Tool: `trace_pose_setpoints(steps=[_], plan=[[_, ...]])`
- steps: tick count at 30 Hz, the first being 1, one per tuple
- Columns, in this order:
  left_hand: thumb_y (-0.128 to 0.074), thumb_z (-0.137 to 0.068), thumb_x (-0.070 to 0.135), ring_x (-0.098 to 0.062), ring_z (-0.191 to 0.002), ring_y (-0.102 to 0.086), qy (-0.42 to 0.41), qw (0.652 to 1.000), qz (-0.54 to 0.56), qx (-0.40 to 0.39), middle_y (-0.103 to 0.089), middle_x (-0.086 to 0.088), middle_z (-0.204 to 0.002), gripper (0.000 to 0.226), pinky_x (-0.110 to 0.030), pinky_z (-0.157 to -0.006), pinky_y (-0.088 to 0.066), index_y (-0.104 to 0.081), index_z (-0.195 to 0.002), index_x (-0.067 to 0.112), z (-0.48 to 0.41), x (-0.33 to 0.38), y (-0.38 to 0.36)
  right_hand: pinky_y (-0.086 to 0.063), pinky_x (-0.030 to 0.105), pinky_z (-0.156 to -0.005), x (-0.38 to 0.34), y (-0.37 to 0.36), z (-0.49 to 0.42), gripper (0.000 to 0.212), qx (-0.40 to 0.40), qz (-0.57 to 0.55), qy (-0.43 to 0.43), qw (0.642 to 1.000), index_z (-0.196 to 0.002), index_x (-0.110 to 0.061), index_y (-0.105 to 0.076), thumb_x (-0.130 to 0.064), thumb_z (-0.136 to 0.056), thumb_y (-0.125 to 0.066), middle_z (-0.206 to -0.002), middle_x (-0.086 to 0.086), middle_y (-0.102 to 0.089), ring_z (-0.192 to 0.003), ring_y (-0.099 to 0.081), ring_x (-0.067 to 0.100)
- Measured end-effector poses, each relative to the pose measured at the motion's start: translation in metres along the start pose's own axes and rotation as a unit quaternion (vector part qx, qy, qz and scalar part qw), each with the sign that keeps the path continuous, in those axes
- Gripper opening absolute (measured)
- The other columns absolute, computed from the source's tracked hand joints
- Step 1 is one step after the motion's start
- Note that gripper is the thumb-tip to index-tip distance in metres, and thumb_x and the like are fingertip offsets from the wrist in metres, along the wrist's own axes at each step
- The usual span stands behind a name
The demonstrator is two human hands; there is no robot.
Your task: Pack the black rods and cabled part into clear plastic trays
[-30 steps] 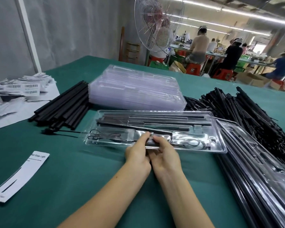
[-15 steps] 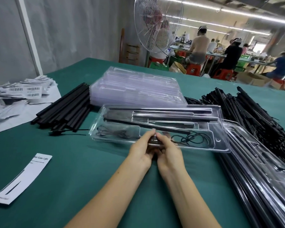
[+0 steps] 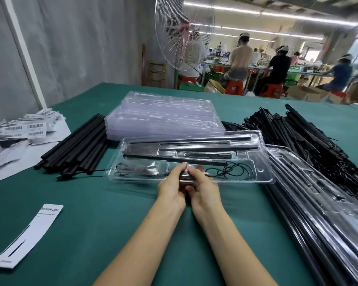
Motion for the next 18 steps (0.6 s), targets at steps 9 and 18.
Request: trace_pose_setpoints(steps=[9, 18], plan=[[-0.067, -0.085, 0.008, -0.018, -0.06, -0.065, 0.027, 0.997, -0.009, -0.073, -0.063, -0.014, -0.082, 0.008, -0.017, -0.041, -0.047, -0.062, -0.088, 0.002, 0.0, -0.002, -0.013, -0.038, 0.016, -0.042, -0.001, -0.004, -0.001, 0.021, -0.01, -0.013, 0.008, 1.0, -0.07, -0.015, -0.062, 0.002, -0.083, -0.061, -0.06, 0.001, -0.066, -0.049, -0.061, 0.009], [-0.059, -0.09, 0.004, -0.016, -0.044, -0.064, 0.029, 0.994, -0.034, -0.104, -0.065, -0.008, -0.054, 0.042, -0.019, -0.04, -0.048, -0.066, -0.049, 0.004, -0.004, 0.002, -0.018, -0.041, 0.016, -0.044, 0.003, 0.0, 0.0, 0.025, 0.01, -0.024, 0.001, 1.0, -0.107, -0.007, -0.06, 0.0, -0.083, -0.063, -0.071, 0.002, -0.064, -0.052, -0.062, 0.006]])
Point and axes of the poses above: each hand's wrist, its own z-axis away from the middle knuckle, its own y-axis out of the back of the hand, x = y × z, the point moved 10 cm from there along -z, towards the middle knuckle
